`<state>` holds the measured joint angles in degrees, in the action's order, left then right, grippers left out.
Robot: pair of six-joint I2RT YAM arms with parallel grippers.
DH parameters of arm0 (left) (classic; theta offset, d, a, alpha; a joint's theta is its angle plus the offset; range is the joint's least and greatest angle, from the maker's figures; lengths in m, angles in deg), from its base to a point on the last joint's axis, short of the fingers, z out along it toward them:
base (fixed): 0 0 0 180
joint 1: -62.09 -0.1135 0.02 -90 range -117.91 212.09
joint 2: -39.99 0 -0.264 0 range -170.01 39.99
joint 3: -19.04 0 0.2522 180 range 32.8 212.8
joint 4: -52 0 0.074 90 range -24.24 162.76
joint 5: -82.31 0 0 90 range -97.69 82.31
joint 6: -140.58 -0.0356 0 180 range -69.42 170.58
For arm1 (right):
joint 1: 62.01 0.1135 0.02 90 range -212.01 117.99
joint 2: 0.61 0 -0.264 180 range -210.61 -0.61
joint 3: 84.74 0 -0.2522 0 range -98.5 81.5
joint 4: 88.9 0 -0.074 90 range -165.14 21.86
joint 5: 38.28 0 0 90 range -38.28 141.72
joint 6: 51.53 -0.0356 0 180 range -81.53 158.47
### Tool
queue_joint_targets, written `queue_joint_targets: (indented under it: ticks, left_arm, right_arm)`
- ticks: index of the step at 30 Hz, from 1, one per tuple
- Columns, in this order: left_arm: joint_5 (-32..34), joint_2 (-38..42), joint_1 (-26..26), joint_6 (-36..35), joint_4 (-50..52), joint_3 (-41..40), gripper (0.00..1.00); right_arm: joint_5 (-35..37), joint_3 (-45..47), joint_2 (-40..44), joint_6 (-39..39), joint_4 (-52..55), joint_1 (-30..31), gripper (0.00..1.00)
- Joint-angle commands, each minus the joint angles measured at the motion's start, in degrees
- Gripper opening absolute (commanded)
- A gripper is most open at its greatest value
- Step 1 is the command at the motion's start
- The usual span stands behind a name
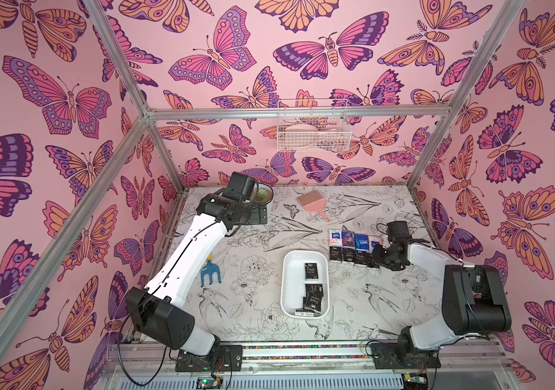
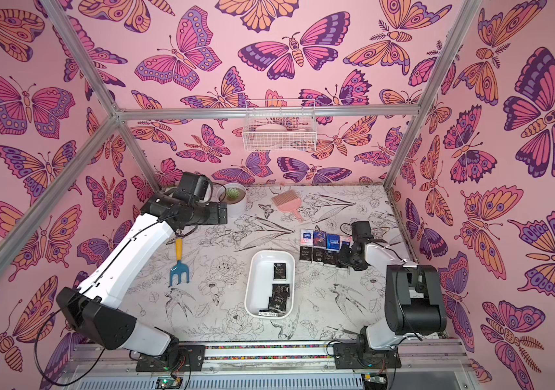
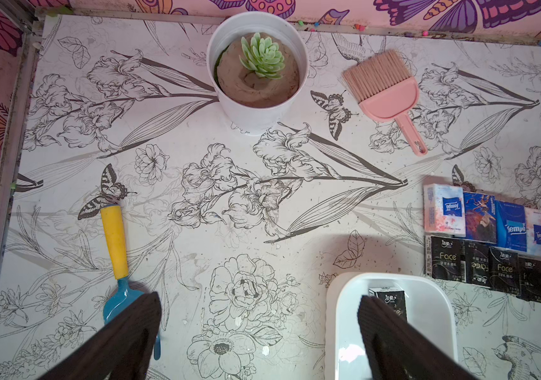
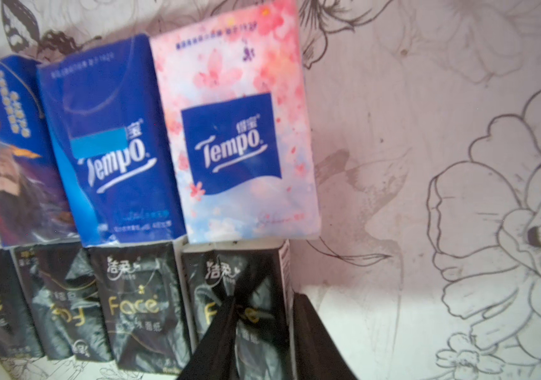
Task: Take the pocket tissues out of the storage box
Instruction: Place the pocket tissues at the center of the board, then pick up the pocket tissues from the storage box.
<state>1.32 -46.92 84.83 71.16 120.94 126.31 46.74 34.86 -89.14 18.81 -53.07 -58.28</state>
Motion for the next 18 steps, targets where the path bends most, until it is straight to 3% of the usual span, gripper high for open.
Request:
queue_joint_targets:
  ticks: [1, 12, 14, 18]
  left_arm:
    - [0.95, 0.35, -0.59, -0.63, 0.50, 0.44, 1.00]
    - [0.58, 0.21, -0.59, -0.43, 0.47, 0.79, 1.00]
    - [0.65, -0.07, -0.59, -0.37, 0.50, 0.79, 1.00]
    - [0.15, -0.90, -0.52, 0.07, 0.54, 0.79, 1.00]
  right_arm:
    - [0.39, -1.09, 1.80, 0.30, 0.75, -0.25, 0.35]
    - [-3.02, -3.69, 8.92, 2.63, 4.28, 1.10, 0.46]
    - [-5.53, -5.01, 10.93, 5.13, 4.78, 5.30, 0.49]
    - [-5.62, -8.35, 13.35, 8.73, 4.20, 20.46, 0.56]
